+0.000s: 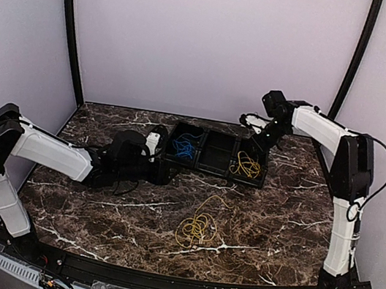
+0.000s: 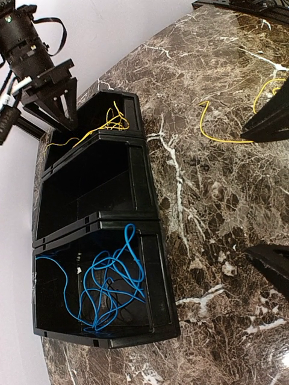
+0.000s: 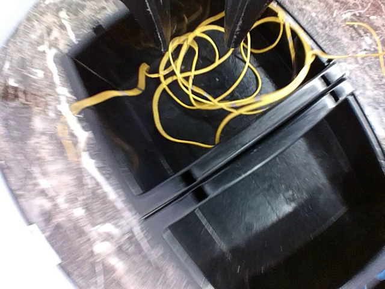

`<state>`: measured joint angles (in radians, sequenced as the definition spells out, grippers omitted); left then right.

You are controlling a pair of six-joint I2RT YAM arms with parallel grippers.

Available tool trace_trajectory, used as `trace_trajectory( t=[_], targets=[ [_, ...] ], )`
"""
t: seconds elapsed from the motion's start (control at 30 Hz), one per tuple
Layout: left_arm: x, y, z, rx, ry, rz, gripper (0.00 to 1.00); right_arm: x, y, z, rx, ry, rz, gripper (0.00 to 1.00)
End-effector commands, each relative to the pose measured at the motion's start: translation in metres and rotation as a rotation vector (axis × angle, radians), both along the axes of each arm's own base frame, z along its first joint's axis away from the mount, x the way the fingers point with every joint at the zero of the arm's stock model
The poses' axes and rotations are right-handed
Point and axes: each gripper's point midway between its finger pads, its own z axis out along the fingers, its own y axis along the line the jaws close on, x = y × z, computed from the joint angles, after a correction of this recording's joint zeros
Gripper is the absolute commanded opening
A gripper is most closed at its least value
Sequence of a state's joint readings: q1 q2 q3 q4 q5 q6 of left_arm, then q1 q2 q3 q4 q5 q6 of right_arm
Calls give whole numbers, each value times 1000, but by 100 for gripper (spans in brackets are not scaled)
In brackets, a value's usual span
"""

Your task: Untangle the cables

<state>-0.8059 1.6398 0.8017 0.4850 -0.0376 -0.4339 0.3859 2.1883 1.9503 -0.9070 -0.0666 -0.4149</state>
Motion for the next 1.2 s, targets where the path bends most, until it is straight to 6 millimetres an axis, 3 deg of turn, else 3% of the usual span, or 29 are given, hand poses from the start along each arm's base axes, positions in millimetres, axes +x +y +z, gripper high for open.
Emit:
trace_trajectory(
  t=[0.0, 0.13, 0.3, 0.6, 0.87, 1.03, 1.17],
  targets=[
    [2, -6, 14, -28, -19, -11, 60, -5, -3, 32, 4, -55, 6, 34],
    [2, -6, 13, -29, -16, -10, 60, -18, 13, 37, 51, -35, 70, 35],
    [1, -4, 12, -30, -13, -4, 60, -60, 54, 44, 117, -38, 266, 36],
    [0, -4, 13, -40, -11, -5, 60, -94, 78, 26, 190, 81, 363, 46],
    [-1, -3, 14, -42, -10, -4, 60, -90, 85, 22, 192, 94, 360, 47],
    [-2, -1, 12, -38, -7, 1, 60, -48, 55, 36, 17, -110, 212, 43],
    [-1, -2, 11, -40, -6, -2, 60, -43, 46, 50, -19, -163, 186, 41]
  ],
)
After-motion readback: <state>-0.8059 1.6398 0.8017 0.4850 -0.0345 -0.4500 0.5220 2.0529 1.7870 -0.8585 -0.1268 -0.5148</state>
